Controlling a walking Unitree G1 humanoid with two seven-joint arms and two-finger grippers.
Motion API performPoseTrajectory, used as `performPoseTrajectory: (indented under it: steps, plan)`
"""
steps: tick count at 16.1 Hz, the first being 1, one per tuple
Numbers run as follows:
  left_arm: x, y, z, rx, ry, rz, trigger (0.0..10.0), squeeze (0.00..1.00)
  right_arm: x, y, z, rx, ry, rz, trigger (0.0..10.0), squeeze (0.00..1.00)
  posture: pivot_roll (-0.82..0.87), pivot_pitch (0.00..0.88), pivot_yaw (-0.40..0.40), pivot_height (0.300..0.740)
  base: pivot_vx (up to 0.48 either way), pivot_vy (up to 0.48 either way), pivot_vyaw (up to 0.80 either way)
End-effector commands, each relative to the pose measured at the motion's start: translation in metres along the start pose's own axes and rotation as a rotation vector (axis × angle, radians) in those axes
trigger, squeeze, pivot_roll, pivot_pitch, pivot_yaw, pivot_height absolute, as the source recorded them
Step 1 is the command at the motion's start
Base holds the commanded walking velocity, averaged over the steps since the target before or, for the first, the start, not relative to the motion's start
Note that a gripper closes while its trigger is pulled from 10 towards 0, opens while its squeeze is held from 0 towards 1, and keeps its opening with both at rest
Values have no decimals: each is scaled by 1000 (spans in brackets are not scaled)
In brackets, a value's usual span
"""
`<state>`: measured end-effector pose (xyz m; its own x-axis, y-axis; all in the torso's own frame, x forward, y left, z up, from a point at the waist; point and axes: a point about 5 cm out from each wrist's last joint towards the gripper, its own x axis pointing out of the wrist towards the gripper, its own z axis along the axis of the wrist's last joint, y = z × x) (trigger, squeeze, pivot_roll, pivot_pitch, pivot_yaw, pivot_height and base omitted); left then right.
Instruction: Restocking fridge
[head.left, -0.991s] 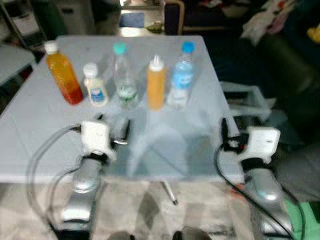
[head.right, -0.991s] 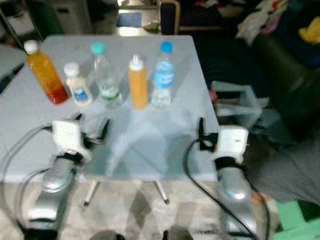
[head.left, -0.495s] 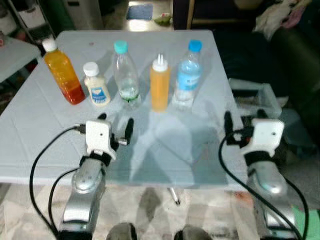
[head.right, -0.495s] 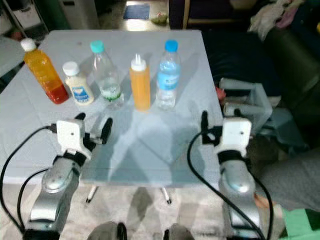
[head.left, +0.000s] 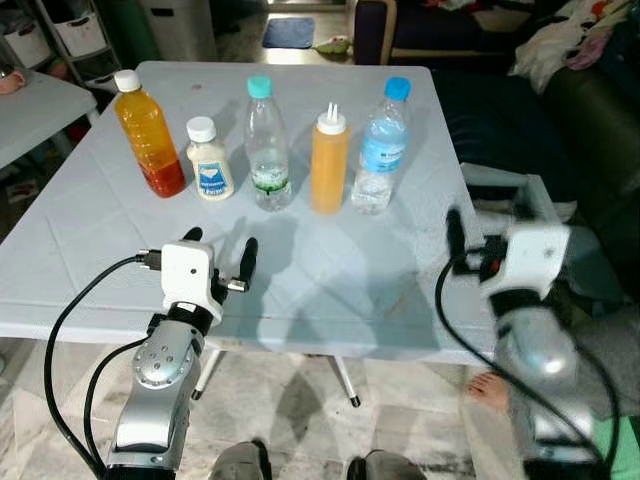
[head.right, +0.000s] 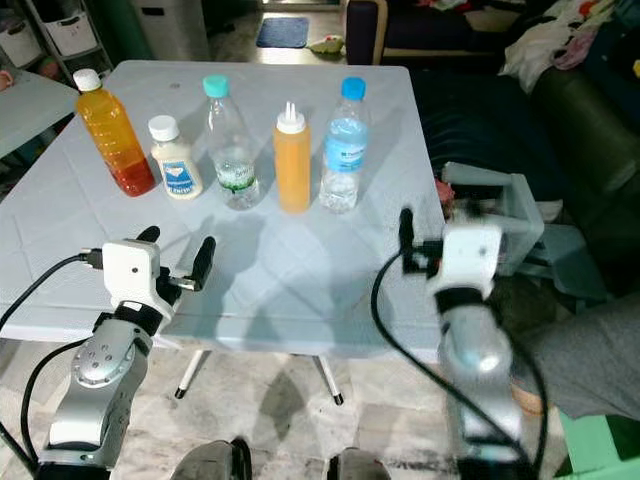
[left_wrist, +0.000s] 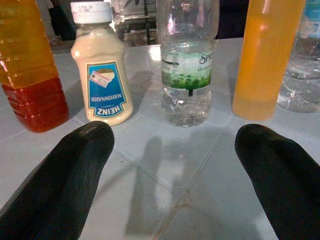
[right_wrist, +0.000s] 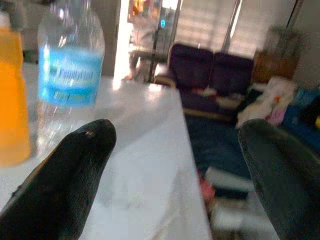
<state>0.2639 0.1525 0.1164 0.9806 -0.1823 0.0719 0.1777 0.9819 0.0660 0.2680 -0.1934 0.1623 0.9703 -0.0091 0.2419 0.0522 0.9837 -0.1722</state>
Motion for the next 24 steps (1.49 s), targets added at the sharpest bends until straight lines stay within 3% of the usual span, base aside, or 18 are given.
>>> performPoseTrajectory:
  steps: [1, 4, 7, 14, 17, 18, 20, 21, 24]
  plan:
    - [-1, 4, 3, 26, -4, 5, 10000, 0, 5, -3, 8, -9, -34, -5, 10000, 0, 2, 132, 11, 740, 0, 0, 550]
    - [-3, 4, 3, 25, -1, 5, 10000, 0, 9, -7, 14, -8, -54, -23, 10000, 0, 10, 135, 10, 740, 0, 0, 788]
    - [-4, 6, 2, 30, 5, 12, 10000, 0, 8, -2, 18, 28, -63, -43, 10000, 0, 13, 137, 13, 740, 0, 0, 0]
    - [-5, 5, 3, 28, 12, 1, 10000, 0, 20, -10, 40, -18, -135, -54, 10000, 0, 13, 153, 20, 740, 0, 0, 0]
    - [-8, 4, 2, 33, 25, -9, 10000, 0, 40, -14, 53, -52, -179, 12, 10000, 0, 28, 174, 27, 740, 0, 0, 0]
    - [-9, 5, 3, 35, 27, -9, 10000, 0, 52, -19, 60, -38, -196, 37, 10000, 0, 37, 179, 27, 740, 0, 0, 0]
    - [-9, 5, 3, 36, 28, -9, 10000, 0, 60, -21, 64, -29, -203, 53, 10000, 0, 45, 184, 28, 740, 0, 0, 0]
    - [-11, 5, 3, 39, 33, -9, 10000, 0, 74, -25, 73, -8, -221, 89, 10000, 0, 51, 187, 29, 740, 0, 0, 0]
    - [-12, 7, 4, 46, 41, -12, 10000, 0, 90, -14, 79, -3, -232, 194, 10000, 0, 72, 187, 38, 740, 0, 0, 0]
